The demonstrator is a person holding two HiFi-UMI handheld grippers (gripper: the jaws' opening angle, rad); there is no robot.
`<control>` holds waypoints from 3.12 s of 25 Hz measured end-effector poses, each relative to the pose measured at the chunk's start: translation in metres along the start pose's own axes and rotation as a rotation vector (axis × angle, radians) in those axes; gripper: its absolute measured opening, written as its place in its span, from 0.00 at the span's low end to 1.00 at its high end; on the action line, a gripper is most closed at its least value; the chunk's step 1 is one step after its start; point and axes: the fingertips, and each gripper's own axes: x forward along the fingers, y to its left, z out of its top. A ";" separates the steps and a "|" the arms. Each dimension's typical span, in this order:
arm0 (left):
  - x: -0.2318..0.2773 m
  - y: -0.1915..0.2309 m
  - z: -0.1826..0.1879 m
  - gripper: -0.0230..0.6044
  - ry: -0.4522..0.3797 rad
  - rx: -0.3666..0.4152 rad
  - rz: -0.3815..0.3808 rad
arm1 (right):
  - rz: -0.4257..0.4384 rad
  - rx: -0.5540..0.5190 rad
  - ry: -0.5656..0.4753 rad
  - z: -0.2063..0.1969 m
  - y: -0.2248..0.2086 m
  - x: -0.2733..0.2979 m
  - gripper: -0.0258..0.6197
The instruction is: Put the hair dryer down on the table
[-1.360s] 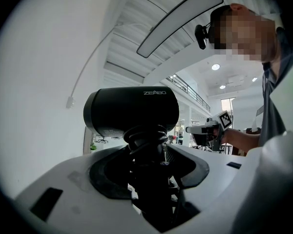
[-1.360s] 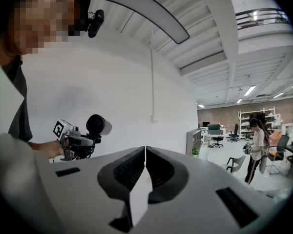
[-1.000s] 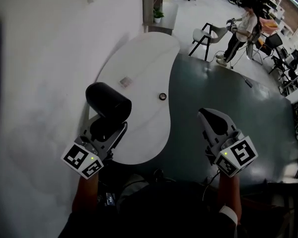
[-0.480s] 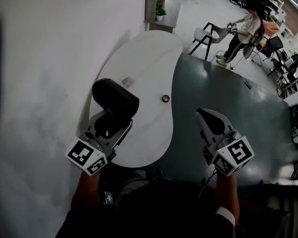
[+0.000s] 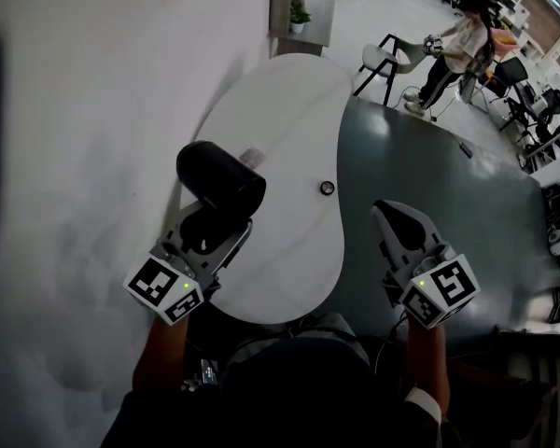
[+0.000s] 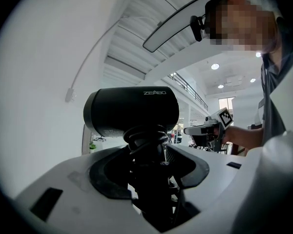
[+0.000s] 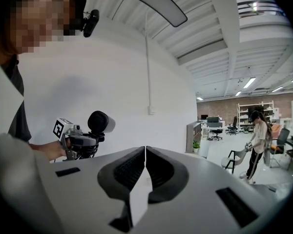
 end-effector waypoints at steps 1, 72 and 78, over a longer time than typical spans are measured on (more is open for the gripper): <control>0.000 0.007 -0.002 0.38 0.001 -0.002 -0.004 | -0.009 -0.004 0.013 -0.003 0.000 0.005 0.05; 0.223 0.117 -0.394 0.38 0.507 -0.291 0.145 | 0.042 0.195 0.372 -0.255 -0.156 0.050 0.05; 0.232 0.117 -0.413 0.38 0.544 -0.302 0.140 | 0.037 0.207 0.383 -0.263 -0.161 0.047 0.05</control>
